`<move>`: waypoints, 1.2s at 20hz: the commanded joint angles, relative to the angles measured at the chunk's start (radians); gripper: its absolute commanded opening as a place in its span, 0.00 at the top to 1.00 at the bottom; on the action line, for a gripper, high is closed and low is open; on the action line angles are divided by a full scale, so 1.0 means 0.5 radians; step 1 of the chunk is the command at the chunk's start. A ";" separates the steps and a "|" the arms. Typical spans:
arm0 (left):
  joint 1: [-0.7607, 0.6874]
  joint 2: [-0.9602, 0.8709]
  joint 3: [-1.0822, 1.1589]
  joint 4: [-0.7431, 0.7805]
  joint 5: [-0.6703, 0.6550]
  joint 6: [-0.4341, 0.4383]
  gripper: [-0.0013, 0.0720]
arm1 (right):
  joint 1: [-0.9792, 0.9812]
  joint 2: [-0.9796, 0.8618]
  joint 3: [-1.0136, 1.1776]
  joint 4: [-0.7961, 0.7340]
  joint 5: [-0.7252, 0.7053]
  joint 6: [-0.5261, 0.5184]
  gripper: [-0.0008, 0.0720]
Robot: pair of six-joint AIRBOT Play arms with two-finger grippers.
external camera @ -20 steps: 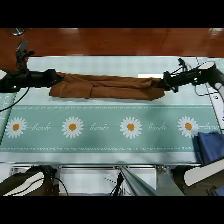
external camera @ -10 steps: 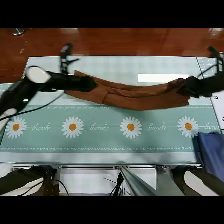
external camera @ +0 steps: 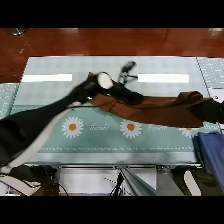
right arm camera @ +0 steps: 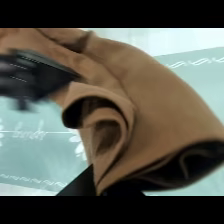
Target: Fold the shirts.
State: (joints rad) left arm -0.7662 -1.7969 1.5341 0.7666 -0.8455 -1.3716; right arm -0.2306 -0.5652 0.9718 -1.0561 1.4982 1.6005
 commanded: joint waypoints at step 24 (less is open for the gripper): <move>1.958 1.866 -1.403 -0.284 -0.495 0.558 0.95 | 1.125 -1.525 0.675 0.416 -0.887 -0.204 0.94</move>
State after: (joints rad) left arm 0.0769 -1.0660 1.0073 0.6220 -1.0729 -1.1694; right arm 0.2317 -1.1030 1.1786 -0.8528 1.1202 1.5211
